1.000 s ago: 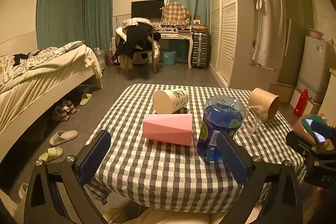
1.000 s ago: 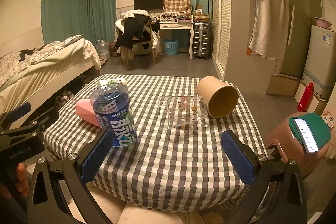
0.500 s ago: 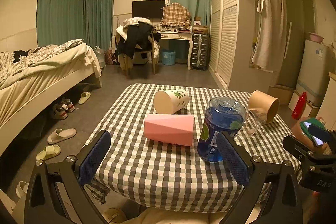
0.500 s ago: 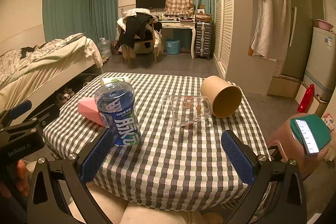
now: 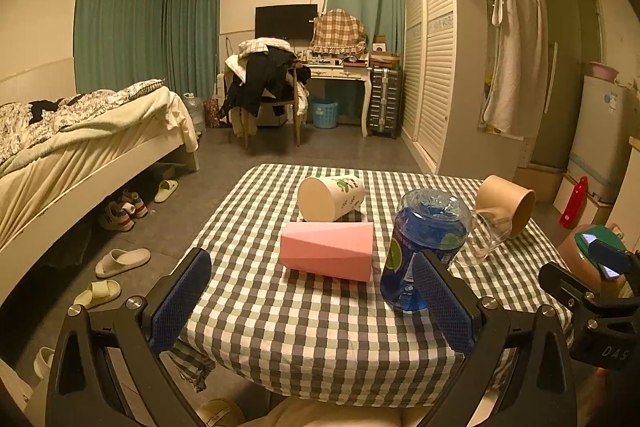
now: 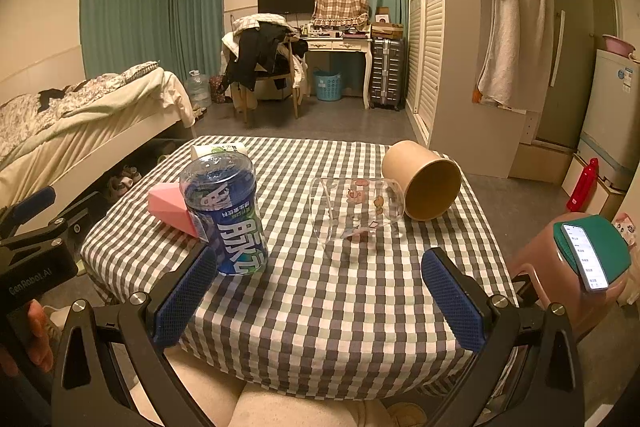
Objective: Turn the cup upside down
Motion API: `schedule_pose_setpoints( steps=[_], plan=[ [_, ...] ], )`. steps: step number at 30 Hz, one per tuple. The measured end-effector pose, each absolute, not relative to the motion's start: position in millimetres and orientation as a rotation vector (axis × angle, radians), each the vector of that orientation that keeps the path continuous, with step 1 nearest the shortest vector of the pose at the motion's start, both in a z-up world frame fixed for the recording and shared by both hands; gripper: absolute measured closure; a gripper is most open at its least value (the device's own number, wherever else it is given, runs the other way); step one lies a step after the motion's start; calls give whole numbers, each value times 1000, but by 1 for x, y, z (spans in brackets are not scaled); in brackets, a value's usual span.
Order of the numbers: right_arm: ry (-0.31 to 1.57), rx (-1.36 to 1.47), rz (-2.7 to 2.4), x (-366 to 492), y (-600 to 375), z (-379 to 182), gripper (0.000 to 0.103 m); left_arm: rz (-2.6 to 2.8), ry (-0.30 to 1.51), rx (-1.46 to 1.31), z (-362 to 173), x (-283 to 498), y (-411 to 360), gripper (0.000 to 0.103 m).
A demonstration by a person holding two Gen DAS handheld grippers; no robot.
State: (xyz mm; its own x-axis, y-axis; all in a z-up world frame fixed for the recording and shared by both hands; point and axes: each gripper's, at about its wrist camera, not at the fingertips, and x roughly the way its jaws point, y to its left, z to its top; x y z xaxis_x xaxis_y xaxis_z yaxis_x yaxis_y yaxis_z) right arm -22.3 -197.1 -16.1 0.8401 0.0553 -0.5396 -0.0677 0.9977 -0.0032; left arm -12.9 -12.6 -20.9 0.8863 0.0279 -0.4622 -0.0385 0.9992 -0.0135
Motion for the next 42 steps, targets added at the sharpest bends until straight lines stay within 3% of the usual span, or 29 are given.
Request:
schedule_pose_setpoints(
  steps=[42],
  plan=[
    [575, -25, 59, -21, -195, -19, 0, 35, 494, -10, -25, -12, -17, 0]
  ],
)
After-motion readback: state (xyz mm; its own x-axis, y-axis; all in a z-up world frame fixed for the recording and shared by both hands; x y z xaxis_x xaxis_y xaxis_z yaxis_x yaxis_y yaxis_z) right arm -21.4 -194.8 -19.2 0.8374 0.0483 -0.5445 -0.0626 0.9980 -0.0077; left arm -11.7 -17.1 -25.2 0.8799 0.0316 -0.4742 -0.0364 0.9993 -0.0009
